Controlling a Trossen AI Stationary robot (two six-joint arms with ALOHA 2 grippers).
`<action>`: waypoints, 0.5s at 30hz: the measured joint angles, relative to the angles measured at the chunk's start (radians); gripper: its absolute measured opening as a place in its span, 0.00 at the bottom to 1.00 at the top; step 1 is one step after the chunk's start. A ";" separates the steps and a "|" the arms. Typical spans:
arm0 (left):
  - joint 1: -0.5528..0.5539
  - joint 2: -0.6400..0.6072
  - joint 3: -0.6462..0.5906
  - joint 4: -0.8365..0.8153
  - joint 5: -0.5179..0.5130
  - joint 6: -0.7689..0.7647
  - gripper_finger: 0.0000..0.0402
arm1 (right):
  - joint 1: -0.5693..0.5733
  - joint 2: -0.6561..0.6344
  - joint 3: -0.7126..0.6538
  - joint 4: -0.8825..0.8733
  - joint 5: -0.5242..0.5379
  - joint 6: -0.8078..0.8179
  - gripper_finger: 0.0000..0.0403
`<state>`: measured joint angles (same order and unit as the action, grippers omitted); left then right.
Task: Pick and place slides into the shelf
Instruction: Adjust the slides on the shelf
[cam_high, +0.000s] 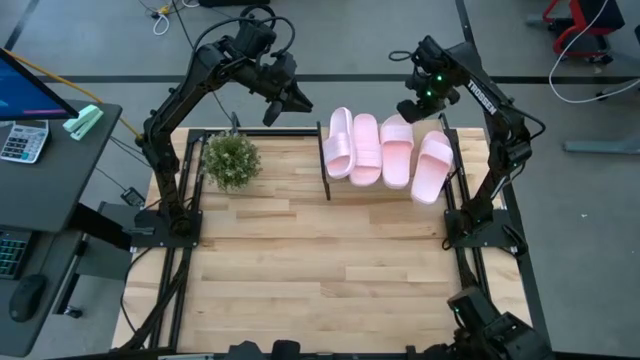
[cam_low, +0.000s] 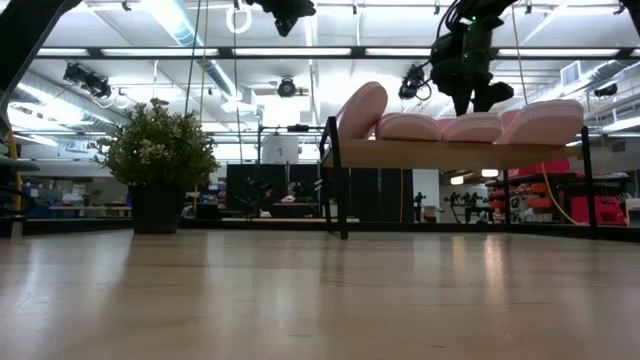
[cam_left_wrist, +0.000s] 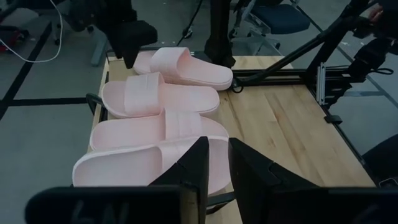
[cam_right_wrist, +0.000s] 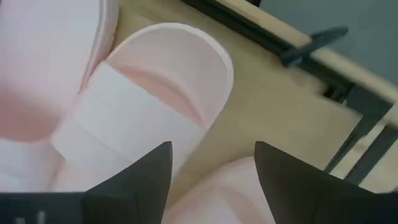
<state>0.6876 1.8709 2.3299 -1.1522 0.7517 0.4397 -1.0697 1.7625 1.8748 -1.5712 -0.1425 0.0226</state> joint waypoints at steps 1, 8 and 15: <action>0.000 0.000 0.000 0.000 0.000 0.002 0.16 | 0.002 -0.003 0.000 -0.004 0.000 0.037 0.58; 0.000 0.000 0.000 -0.006 0.000 0.002 0.18 | 0.015 -0.022 0.000 0.000 0.048 0.224 0.56; 0.000 0.000 0.000 -0.036 0.000 0.016 0.17 | 0.082 -0.054 -0.001 0.000 0.037 0.275 0.51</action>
<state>0.6876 1.8709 2.3298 -1.1887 0.7514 0.4559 -0.9881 1.7086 1.8740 -1.5707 -0.1058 0.2978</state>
